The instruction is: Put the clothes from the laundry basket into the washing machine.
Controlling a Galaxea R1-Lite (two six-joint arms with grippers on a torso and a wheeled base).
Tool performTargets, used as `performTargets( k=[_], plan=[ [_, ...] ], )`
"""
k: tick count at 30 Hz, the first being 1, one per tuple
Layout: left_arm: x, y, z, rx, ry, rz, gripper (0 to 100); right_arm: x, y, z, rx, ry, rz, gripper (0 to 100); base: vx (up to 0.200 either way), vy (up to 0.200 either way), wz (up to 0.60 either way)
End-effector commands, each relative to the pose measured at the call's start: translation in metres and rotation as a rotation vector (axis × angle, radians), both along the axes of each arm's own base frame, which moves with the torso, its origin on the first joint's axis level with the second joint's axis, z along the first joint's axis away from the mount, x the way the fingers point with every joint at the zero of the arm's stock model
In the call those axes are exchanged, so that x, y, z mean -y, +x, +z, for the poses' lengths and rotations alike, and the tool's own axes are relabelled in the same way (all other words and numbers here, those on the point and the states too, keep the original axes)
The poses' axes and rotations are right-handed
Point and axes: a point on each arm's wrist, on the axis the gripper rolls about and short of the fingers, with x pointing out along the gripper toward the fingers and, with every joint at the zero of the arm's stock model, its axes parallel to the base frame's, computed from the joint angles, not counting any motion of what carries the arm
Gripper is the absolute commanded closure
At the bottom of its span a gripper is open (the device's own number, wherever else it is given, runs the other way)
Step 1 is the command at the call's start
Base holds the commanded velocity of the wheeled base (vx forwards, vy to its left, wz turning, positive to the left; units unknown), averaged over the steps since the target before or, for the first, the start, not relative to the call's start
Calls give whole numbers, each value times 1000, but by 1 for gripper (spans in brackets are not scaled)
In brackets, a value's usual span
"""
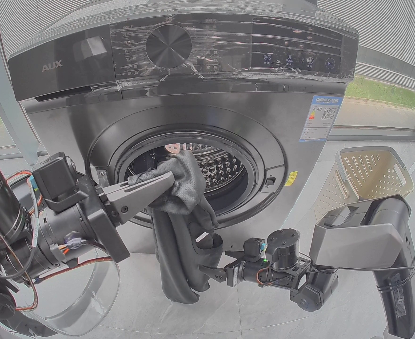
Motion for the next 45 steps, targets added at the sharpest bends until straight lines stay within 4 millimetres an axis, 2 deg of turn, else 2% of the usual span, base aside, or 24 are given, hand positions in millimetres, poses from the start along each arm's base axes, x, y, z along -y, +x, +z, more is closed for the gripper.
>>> performTargets(
  k=[1,10,11,19,24,26,27,30,32,35,40,45],
  plan=[
    [0,-1,-1,-3,3,-4,100,-11,10,0,20,26,28,0,0,0,0],
    [-1,0,-1,-2,4,-4,100,-19,11,-2,55,75,88,0,0,0,0],
    [-1,0,-2,-6,5,-4,100,-18,11,-3,61,78,89,100,0,0,0],
    [-1,2,-2,-6,5,0,100,-16,3,-5,52,70,95,100,0,0,0],
    [-4,4,-3,-22,-8,16,100,-4,-8,0,50,65,82,100,0,0,0],
    [-8,7,-2,-27,-13,32,100,4,-11,15,67,64,72,100,0,0,0],
    [-13,11,-3,-31,-14,36,100,12,-17,30,82,68,66,100,0,0,0],
    [-23,16,-5,-38,-3,35,100,34,-25,56,108,77,27,100,0,0,0],
    [-34,22,-8,-42,8,37,100,54,-39,81,129,93,0,100,0,0,0],
    [-44,30,-10,-48,21,48,100,74,-53,102,157,108,-29,100,0,0,0],
    [-55,35,-16,-63,37,46,100,92,-68,127,208,143,-52,100,0,0,0],
    [-64,36,-21,-81,41,81,100,105,-69,145,270,171,-94,100,0,0,0]
  ],
)
